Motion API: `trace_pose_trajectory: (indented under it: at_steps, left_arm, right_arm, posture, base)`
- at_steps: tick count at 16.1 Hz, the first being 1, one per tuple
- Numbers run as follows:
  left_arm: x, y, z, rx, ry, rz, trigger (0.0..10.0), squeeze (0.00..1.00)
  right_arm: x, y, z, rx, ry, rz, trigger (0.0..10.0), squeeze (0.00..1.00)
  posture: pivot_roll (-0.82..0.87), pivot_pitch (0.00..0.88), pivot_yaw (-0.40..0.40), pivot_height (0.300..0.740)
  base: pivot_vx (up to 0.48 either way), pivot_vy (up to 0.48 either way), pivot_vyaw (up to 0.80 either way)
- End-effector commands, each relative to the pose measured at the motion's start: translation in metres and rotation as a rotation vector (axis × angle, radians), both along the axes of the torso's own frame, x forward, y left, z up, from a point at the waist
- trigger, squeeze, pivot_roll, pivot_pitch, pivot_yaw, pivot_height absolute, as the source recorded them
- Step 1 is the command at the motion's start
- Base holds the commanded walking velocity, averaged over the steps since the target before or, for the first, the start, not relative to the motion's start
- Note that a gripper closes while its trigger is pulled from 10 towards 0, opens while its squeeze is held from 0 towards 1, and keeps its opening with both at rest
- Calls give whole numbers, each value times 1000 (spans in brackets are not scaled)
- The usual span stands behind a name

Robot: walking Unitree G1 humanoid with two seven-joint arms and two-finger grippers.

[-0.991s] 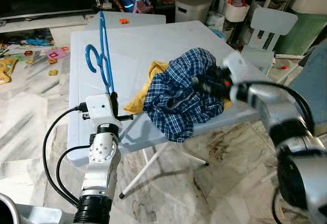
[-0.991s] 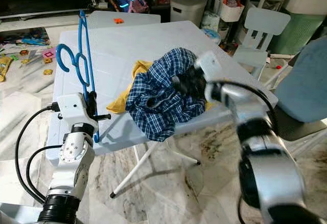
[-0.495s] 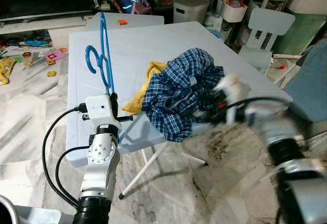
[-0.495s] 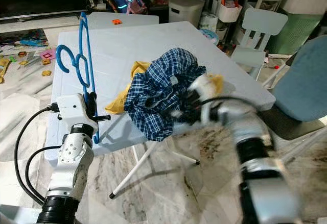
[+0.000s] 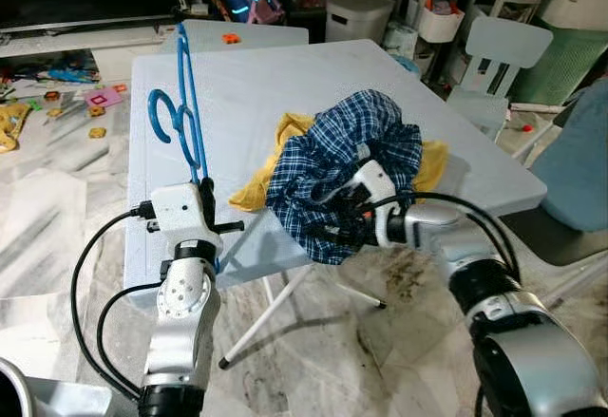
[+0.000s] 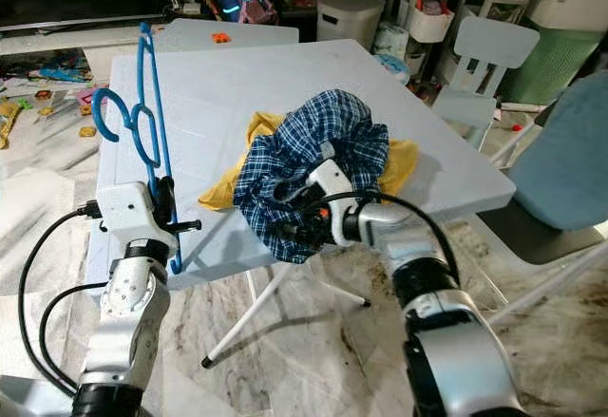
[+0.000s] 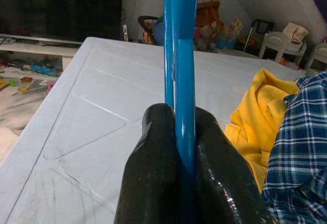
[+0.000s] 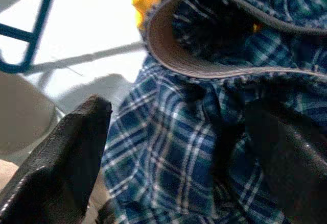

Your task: Hang hanger

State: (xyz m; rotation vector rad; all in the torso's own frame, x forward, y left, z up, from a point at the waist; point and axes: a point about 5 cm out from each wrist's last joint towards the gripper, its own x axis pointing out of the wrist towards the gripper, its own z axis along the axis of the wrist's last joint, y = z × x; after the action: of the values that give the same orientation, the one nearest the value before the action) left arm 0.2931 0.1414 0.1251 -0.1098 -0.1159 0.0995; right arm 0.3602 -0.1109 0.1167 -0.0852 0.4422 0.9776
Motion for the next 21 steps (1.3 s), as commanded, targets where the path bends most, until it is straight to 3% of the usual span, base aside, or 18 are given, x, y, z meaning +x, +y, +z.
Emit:
trace_pose_trajectory:
  at_steps: [1, 5, 7, 12, 16, 18, 19, 21]
  left_arm:
    - [-5, 2, -7, 3, 47, 18, 10000, 0]
    - [-10, 8, -8, 4, 56, 44, 10000, 0]
    - [-14, 7, -8, 10, 65, 56, 10000, 0]
    - [-19, 7, -8, 15, 77, 66, 10000, 0]
    - [-19, 8, -6, 11, 76, 74, 10000, 0]
    - [-20, 8, -6, 10, 77, 78, 10000, 0]
    - [-20, 9, -6, 11, 79, 83, 10000, 0]
    - [-19, 9, -6, 13, 78, 86, 10000, 0]
  right_arm:
    - [6, 4, 2, -70, -6, -44, 10000, 0]
    - [17, 11, 3, -228, -61, -148, 10000, 0]
    - [20, 7, 6, -240, -108, -207, 10000, 0]
    - [35, 29, 29, -284, -211, -348, 10000, 0]
    - [47, 31, 55, -245, -282, -573, 10000, 0]
    - [52, 26, 68, -257, -355, -673, 10000, 0]
    - [57, 20, 81, -230, -403, -778, 10000, 0]
    - [59, 18, 92, -190, -441, -821, 10000, 0]
  posture:
    - [-52, 0, -92, 740]
    - [-37, 0, -115, 740]
    - [-27, 0, -122, 740]
    - [-12, 0, -129, 740]
    - [4, 0, -142, 740]
    - [11, 0, -146, 740]
    - [13, 0, -148, 740]
    - [13, 0, -148, 740]
  base:
    - [0, 0, 0]
    - [0, 0, 0]
    - [0, 0, 0]
    - [0, 0, 0]
    - [0, 0, 0]
    - [0, 0, 0]
    - [0, 0, 0]
    - [0, 0, 0]
